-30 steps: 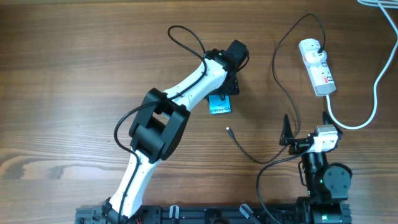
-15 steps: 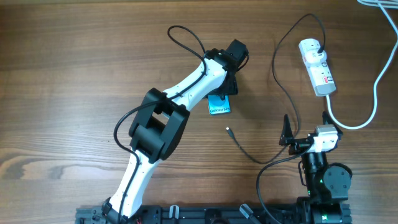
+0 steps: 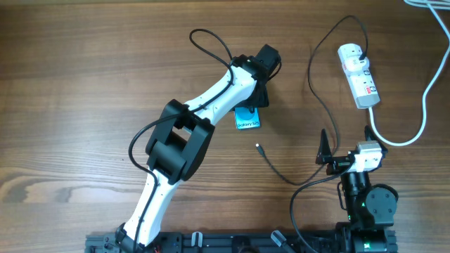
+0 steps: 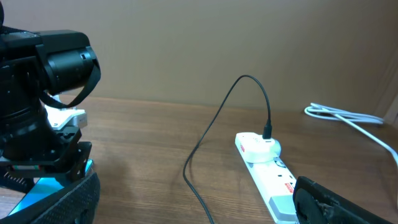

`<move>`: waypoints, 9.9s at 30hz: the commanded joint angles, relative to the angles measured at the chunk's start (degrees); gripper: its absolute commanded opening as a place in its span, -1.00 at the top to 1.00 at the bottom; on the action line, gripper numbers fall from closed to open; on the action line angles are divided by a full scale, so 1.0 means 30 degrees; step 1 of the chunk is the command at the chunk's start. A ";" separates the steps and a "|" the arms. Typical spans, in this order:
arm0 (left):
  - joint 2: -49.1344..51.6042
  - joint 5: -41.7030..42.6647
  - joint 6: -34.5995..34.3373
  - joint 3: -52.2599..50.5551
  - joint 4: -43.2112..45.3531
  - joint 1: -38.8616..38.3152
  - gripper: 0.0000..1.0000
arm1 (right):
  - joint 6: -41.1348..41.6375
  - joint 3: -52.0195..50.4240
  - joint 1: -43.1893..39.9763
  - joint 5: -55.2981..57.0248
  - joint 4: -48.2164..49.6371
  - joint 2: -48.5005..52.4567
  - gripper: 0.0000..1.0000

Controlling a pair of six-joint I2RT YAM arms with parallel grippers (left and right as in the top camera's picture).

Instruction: Plug charger to phone and switch on socket

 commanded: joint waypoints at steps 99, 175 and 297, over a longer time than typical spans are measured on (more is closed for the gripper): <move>-0.0852 0.1100 0.0000 -0.1523 -0.0444 0.0335 -0.37 | 0.0240 -0.0015 -0.0102 -0.0029 0.0058 -0.0029 -0.99; -0.4197 3.1321 0.0015 -0.1523 -0.1464 1.1970 -0.35 | 1.8877 -0.0015 -0.0095 -0.9347 0.2827 -0.0022 -0.99; -0.4189 2.9011 -0.1996 -0.1523 -0.2127 1.0615 -0.35 | 1.5948 3.5015 1.5766 1.2131 -1.6830 3.6581 -0.11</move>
